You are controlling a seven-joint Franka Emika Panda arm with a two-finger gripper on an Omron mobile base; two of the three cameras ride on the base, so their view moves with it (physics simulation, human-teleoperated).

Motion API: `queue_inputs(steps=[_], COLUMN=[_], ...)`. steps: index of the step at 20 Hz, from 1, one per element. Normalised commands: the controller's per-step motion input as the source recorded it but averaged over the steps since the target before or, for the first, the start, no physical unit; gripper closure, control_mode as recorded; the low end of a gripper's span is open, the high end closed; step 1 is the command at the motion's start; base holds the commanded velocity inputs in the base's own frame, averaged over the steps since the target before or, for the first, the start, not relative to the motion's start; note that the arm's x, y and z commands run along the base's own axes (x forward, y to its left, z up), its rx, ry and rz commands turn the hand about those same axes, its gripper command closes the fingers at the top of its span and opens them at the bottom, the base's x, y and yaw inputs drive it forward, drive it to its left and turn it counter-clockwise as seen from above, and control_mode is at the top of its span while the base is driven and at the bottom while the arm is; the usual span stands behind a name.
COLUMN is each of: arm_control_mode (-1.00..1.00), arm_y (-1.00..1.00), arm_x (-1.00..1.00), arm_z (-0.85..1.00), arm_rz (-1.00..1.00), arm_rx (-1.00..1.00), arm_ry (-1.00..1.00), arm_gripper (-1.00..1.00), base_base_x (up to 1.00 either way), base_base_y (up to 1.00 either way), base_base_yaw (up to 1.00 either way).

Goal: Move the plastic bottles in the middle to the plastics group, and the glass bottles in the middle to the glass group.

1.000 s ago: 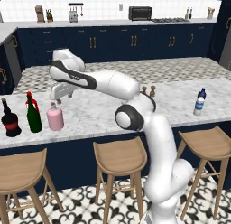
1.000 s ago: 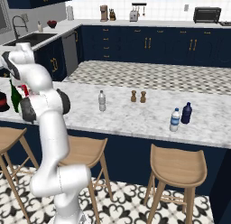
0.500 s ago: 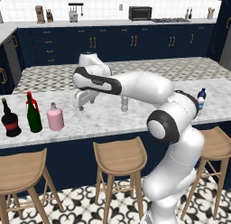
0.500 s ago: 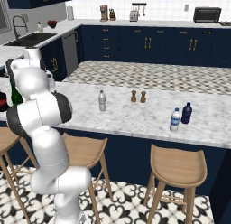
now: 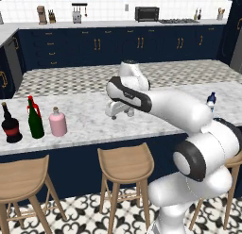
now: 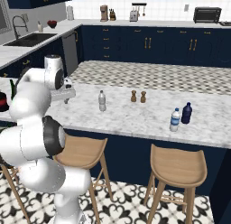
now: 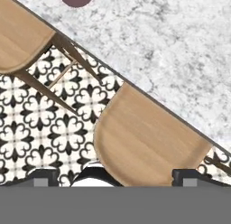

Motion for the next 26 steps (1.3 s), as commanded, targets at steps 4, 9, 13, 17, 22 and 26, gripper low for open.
queue_inputs(steps=[4,9,13,17,22,26], arm_control_mode=[-1.0,-1.0,-1.0,-1.0,-1.0,-1.0], arm_y=[-1.0,-1.0,-0.99,-0.25,0.0,0.09], arm_x=[0.0,0.0,0.0,0.0,0.09,0.41], arm_z=[0.4,0.01,0.0,0.0,-0.1,-0.1], arm_rz=[-0.22,-0.24,-0.22,-0.04,-0.03,0.0], arm_rx=[0.0,0.0,0.0,0.0,-0.01,-0.02], arm_ry=[0.11,0.14,0.19,0.05,0.08,0.05], arm_gripper=[-1.0,-1.0,-1.0,-1.0,-1.0,-1.0], base_base_x=[0.0,0.0,0.0,0.0,0.0,0.0], base_base_y=[0.0,0.0,0.0,0.0,0.0,0.0], base_base_yaw=[0.0,0.0,0.0,0.0,0.0,0.0])
